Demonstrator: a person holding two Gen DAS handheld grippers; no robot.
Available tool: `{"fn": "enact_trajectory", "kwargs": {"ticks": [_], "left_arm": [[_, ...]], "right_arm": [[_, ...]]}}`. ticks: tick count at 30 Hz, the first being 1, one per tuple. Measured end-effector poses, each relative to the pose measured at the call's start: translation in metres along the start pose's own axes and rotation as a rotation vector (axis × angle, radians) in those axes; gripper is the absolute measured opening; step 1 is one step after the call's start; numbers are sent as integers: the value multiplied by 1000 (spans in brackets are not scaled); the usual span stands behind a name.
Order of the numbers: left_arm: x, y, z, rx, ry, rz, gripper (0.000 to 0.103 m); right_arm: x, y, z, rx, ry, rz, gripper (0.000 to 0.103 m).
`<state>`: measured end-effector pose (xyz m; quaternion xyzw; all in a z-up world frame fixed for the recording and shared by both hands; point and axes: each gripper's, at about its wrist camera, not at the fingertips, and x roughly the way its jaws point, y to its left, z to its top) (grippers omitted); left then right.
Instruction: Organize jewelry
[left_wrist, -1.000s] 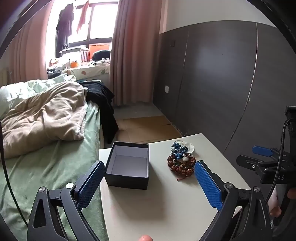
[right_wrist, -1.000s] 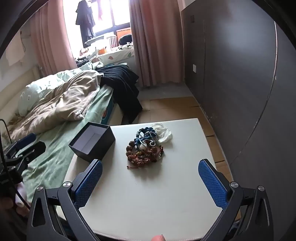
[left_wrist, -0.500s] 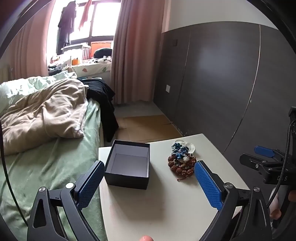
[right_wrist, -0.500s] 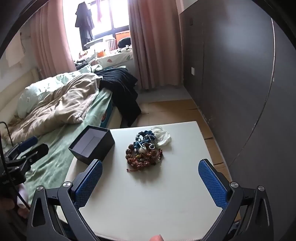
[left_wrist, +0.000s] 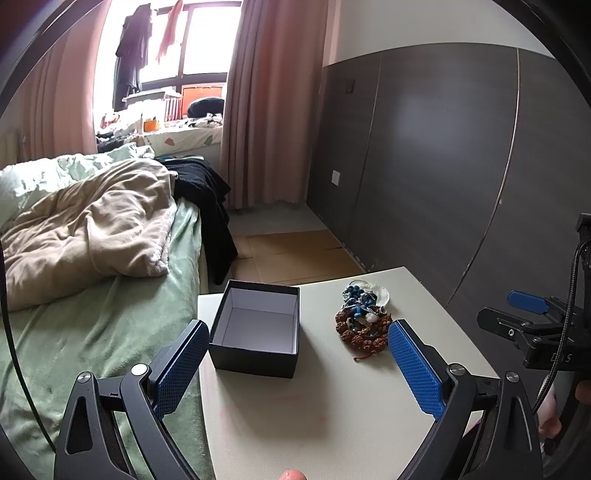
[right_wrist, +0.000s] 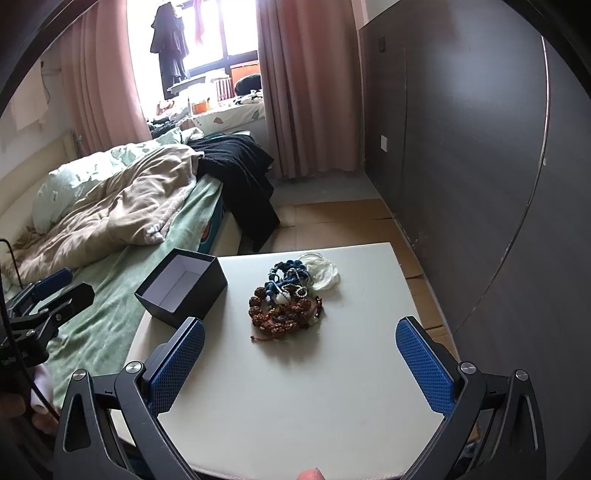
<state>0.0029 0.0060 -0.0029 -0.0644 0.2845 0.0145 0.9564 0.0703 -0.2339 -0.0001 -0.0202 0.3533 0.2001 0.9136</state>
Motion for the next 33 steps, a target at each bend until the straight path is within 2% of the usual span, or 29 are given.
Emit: {"fn": "enact_trajectory", "kwargs": {"ticks": [33], "left_arm": [[-1, -1, 4, -6, -4, 6, 98]], "right_arm": [[-1, -2, 0, -8, -5, -15, 103]]}}
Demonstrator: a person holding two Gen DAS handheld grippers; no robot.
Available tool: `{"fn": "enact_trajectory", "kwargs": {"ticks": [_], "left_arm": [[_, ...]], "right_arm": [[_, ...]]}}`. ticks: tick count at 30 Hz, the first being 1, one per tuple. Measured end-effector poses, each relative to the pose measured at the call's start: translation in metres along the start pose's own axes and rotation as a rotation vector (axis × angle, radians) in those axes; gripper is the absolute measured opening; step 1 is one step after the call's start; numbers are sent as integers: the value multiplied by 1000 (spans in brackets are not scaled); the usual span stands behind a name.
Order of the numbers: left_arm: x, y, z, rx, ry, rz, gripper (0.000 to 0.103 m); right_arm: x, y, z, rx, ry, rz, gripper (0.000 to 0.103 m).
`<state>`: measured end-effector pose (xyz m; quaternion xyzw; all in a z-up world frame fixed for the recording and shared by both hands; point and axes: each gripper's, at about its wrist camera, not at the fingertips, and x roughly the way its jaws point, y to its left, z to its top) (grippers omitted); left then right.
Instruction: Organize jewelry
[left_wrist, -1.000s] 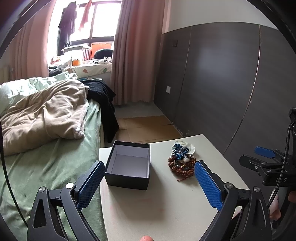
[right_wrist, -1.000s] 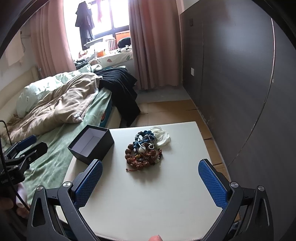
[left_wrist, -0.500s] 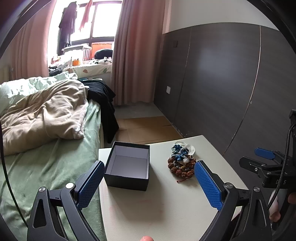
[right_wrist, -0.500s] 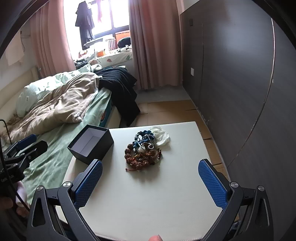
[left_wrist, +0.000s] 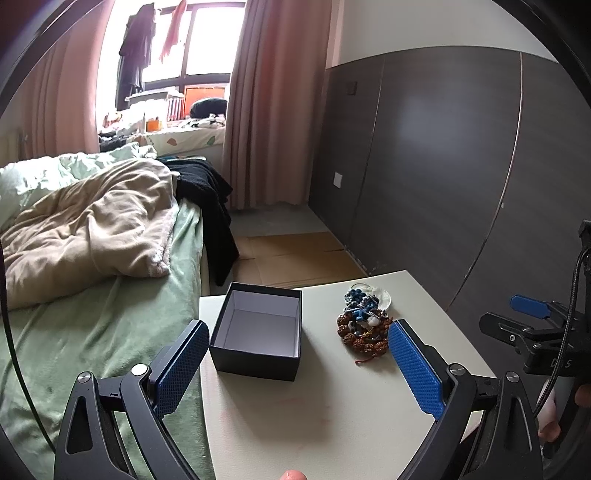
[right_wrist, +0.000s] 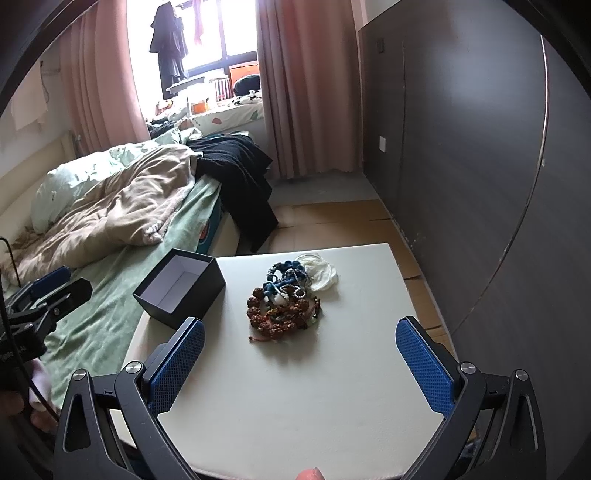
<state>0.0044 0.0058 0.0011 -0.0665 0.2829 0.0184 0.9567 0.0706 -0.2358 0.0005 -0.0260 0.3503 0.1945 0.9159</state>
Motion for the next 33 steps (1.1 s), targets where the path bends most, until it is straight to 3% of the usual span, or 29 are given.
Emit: {"fn": "enact_trajectory", "kwargs": {"ticks": [20, 28, 33], "left_arm": [[2, -1, -1, -1, 9, 2, 98], [12, -9, 5, 0, 33, -29, 98], [18, -12, 24, -5, 31, -51, 98]], "right_arm": [[-5, -1, 2, 15, -23, -9, 103], [8, -20, 10, 115, -2, 37, 103], [21, -38, 26, 209, 30, 123, 100]]}}
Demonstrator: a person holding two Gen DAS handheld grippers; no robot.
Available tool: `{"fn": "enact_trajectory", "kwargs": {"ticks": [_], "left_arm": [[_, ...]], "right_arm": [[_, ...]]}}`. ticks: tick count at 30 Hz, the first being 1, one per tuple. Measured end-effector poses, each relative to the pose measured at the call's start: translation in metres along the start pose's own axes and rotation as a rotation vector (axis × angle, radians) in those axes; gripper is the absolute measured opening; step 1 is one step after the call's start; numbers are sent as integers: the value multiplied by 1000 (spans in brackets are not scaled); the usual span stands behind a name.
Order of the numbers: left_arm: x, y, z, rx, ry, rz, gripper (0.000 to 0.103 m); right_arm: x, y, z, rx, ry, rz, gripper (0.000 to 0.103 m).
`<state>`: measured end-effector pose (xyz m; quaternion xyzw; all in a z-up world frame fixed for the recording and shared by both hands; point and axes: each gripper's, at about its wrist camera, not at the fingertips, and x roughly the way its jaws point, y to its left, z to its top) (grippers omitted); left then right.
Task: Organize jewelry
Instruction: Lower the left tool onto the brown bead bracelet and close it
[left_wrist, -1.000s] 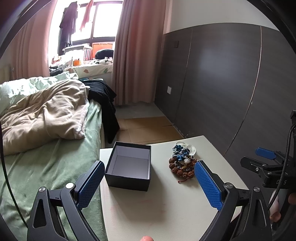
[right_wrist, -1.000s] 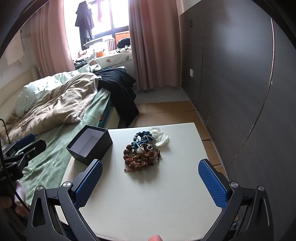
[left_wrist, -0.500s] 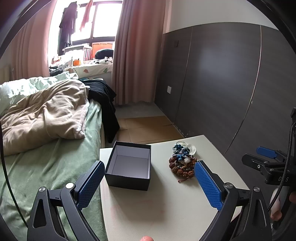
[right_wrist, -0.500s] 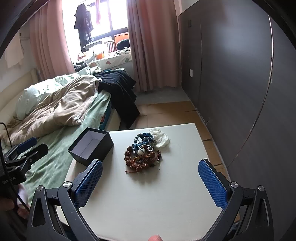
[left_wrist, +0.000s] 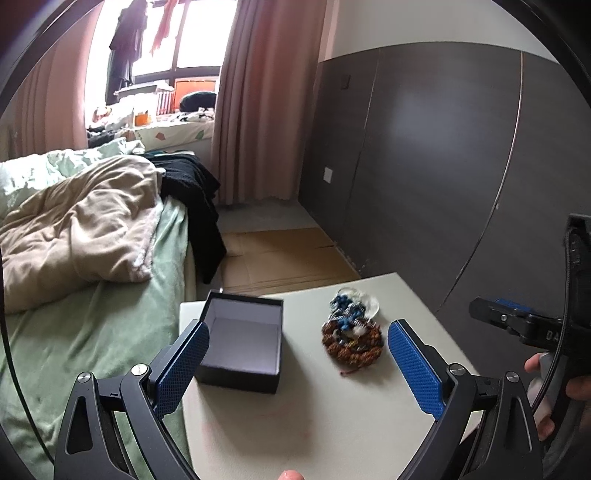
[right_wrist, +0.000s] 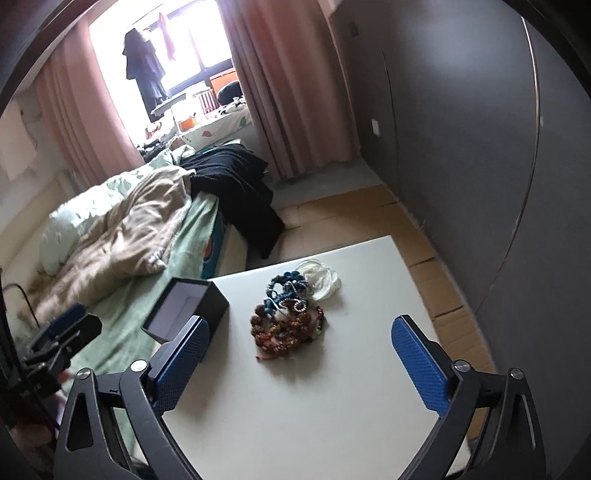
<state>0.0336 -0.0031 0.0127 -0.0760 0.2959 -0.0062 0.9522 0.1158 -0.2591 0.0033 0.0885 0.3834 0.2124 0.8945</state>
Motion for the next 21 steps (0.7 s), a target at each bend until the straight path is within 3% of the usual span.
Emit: {"fn": "enact_trajectory", "kwargs": {"ticks": [5, 12, 16, 21], "left_arm": [[9, -3, 19, 2, 22, -24, 98], [16, -24, 41, 69, -9, -36, 98], [36, -39, 45, 102, 13, -43, 98], [73, -55, 31, 123, 110, -57, 91]], "right_arm": [[3, -10, 26, 56, 2, -9, 100], [31, -18, 50, 111, 78, 64, 100], [40, -35, 41, 148, 68, 78, 100], [55, -80, 18, 367, 149, 65, 100]]}}
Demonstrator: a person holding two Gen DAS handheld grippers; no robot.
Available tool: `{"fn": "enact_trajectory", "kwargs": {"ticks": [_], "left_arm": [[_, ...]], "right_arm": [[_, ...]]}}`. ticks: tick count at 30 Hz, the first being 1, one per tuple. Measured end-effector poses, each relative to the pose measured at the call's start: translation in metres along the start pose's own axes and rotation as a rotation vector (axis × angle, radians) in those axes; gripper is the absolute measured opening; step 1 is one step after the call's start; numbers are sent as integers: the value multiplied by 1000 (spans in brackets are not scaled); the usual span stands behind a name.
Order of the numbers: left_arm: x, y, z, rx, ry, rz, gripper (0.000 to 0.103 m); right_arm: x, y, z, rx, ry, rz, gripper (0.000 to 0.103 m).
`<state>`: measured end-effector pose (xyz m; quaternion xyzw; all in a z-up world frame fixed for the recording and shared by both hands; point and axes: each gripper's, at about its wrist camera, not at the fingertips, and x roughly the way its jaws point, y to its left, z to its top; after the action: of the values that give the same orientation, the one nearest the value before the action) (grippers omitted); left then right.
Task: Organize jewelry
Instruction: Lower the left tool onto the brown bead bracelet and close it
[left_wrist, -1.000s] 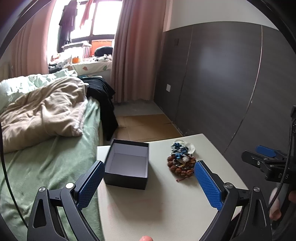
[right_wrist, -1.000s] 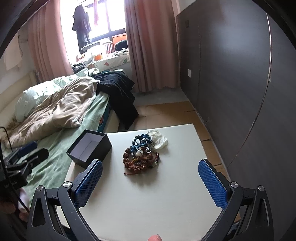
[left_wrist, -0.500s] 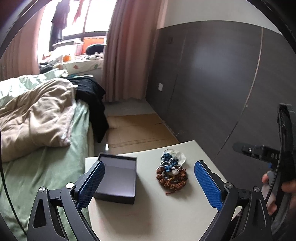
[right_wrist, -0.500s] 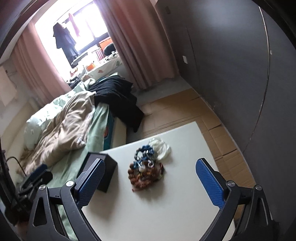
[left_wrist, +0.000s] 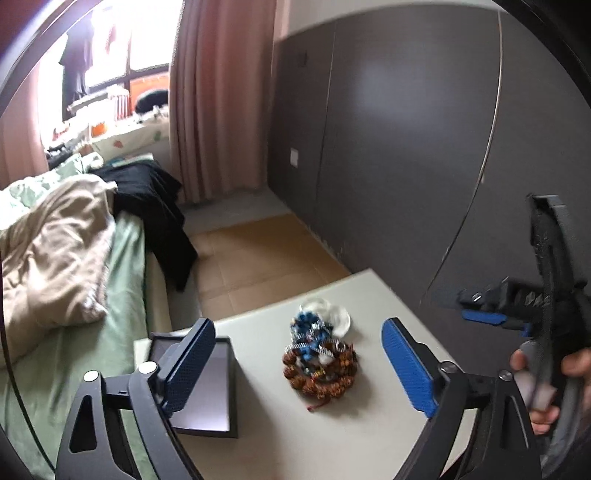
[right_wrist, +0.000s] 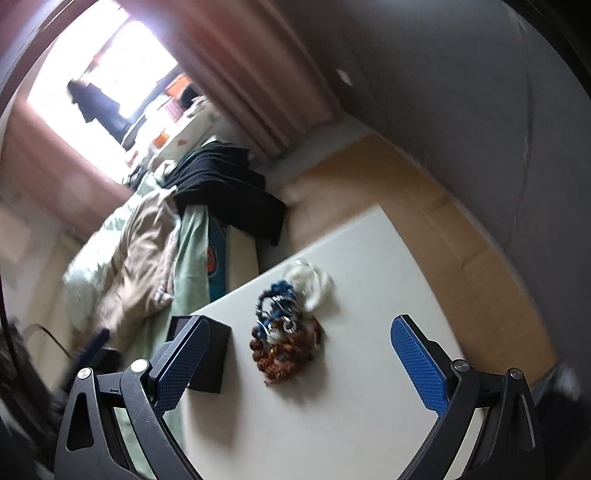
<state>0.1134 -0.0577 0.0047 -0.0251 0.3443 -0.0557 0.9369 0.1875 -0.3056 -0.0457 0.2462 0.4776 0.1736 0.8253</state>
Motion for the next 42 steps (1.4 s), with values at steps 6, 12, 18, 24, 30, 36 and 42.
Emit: {"fn": "enact_trajectory", "kwargs": {"ticks": [6, 12, 18, 24, 30, 36, 42], "left_arm": [[48, -11, -31, -14, 102, -35, 82], [92, -23, -50, -63, 195, -82, 76], [112, -44, -60, -6, 224, -102, 76], [125, -50, -73, 12, 247, -47, 66], [134, -60, -80, 91, 274, 5, 66], [132, -46, -80, 49, 277, 8, 24], [105, -31, -67, 3, 226, -36, 19]], "right_arm": [[8, -23, 3, 69, 35, -80, 100], [10, -25, 10, 25, 36, -151, 100], [8, -44, 11, 65, 53, -179, 100], [4, -45, 11, 51, 46, -194, 100], [8, -41, 10, 31, 65, -204, 100], [8, -36, 11, 4, 60, -237, 100], [9, -37, 9, 2, 63, -252, 100]]}}
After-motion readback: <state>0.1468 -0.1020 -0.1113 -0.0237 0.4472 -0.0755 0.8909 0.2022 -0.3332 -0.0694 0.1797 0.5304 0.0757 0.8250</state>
